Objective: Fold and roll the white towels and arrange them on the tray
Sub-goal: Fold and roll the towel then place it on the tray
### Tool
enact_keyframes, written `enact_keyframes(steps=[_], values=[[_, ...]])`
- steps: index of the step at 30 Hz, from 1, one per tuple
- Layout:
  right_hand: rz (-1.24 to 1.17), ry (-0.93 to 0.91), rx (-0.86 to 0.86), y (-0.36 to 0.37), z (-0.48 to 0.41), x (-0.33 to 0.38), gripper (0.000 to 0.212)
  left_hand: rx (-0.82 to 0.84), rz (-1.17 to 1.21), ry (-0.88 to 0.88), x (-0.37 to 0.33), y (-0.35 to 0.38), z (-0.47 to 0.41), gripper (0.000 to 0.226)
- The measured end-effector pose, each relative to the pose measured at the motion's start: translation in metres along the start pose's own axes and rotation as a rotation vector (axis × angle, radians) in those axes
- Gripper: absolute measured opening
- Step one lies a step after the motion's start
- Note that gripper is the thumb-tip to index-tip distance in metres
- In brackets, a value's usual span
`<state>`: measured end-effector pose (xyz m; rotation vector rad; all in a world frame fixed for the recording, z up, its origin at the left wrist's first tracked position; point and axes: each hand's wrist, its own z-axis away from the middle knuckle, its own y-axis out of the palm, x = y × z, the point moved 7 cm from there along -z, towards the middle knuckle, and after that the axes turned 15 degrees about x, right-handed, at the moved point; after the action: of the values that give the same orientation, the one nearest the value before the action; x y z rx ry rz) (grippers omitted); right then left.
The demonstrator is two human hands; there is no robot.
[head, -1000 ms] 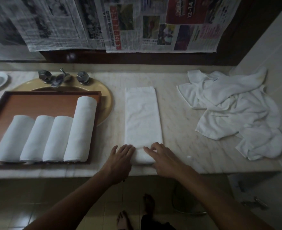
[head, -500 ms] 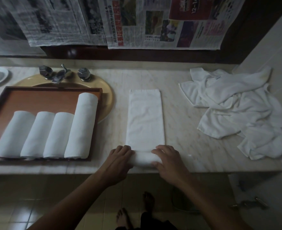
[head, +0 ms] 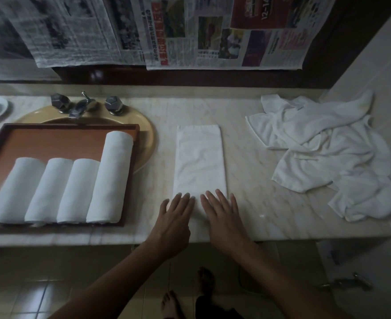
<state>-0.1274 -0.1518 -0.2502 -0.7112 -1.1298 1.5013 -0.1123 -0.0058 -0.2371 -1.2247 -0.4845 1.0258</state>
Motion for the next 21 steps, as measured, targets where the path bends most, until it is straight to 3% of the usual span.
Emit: enact_keyframes(steps=[6, 16, 21], values=[[-0.021, -0.023, 0.074, -0.015, -0.023, -0.012, 0.090, 0.090, 0.007, -0.014, 0.016, 0.002, -0.026, 0.097], [-0.241, -0.050, 0.169, -0.015, 0.007, -0.016, 0.070, 0.143, 0.096, 0.086, 0.013, 0.007, -0.001, 0.080], [-0.297, -0.084, 0.146, -0.005, 0.028, -0.014, 0.059, 0.085, 0.155, 0.195, 0.007, 0.017, 0.020, 0.056]])
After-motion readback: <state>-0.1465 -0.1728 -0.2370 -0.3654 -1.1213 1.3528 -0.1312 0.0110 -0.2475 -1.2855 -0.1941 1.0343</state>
